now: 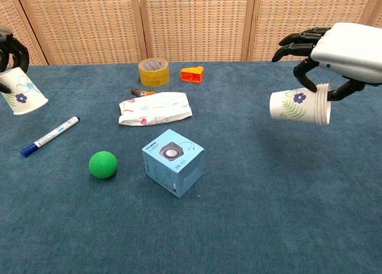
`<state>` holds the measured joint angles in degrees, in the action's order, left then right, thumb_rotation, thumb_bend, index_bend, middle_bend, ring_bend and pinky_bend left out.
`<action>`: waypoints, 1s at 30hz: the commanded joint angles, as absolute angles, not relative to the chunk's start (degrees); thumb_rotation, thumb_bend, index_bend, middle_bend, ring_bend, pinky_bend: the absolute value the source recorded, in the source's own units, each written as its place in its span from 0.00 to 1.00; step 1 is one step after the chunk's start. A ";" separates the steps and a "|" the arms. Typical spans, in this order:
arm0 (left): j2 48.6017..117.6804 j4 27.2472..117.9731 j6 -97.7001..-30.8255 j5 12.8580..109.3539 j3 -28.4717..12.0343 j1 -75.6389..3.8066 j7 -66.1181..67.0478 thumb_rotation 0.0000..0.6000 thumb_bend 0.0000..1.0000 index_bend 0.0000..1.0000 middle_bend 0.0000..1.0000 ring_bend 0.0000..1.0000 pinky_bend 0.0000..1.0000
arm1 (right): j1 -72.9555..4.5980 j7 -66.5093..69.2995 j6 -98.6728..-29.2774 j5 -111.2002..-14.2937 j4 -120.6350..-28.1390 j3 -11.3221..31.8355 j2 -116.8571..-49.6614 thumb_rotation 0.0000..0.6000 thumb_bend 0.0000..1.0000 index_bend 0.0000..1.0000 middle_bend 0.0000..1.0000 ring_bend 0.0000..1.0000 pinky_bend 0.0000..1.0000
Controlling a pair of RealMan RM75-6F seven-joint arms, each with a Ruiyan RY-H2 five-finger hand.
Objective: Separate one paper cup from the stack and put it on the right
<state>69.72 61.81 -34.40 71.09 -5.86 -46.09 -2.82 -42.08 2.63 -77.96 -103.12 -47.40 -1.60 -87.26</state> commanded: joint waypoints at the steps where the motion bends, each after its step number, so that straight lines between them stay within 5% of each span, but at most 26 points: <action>1: 72.08 62.00 -39.33 64.47 -4.69 -44.12 8.75 1.00 0.13 0.52 0.49 0.48 0.46 | -42.01 2.92 -77.80 -102.89 -47.18 -1.58 -87.60 1.00 0.59 0.75 0.25 0.14 0.24; 3: 72.53 62.18 -40.07 63.66 -4.63 -43.97 10.88 1.00 0.14 0.51 0.46 0.44 0.45 | -42.00 3.25 -77.74 -102.92 -47.11 -1.73 -87.75 1.00 0.43 0.68 0.20 0.13 0.24; 5: 72.85 62.43 -40.57 62.68 -4.37 -43.84 13.52 1.00 0.14 0.41 0.35 0.34 0.41 | -41.87 3.72 -77.23 -102.60 -47.34 -1.85 -87.80 1.00 0.10 0.39 0.08 0.05 0.22; 7: 72.74 63.08 -39.85 60.63 -4.25 -43.91 15.96 1.00 0.14 0.19 0.16 0.19 0.33 | -41.71 3.43 -75.41 -101.58 -48.44 -1.86 -87.33 1.00 0.00 0.14 0.01 0.00 0.19; 9: 72.43 63.86 -39.27 58.98 -4.21 -43.98 17.44 1.00 0.13 0.03 0.02 0.07 0.28 | -41.46 2.80 -73.93 -100.21 -50.31 -1.41 -86.75 1.00 0.00 0.02 0.00 0.00 0.16; 17: 67.67 72.44 -42.45 55.79 -6.63 -41.40 13.88 1.00 0.13 0.00 0.00 0.00 0.24 | -38.77 -3.51 -74.26 -95.43 -65.12 1.54 -80.87 1.00 0.00 0.00 0.00 0.00 0.09; 24: 61.00 84.51 -54.59 62.88 -9.10 -32.13 -2.59 1.00 0.13 0.00 0.00 0.00 0.03 | -29.65 -1.86 -85.25 -93.30 -77.28 1.30 -74.44 1.00 0.00 0.00 0.00 0.00 0.02; 30: 60.19 89.31 -60.93 65.84 -7.64 -26.89 -5.66 1.00 0.13 0.00 0.00 0.00 0.00 | -23.76 0.54 -90.51 -91.94 -79.60 0.67 -73.53 1.00 0.00 0.00 0.00 0.00 0.00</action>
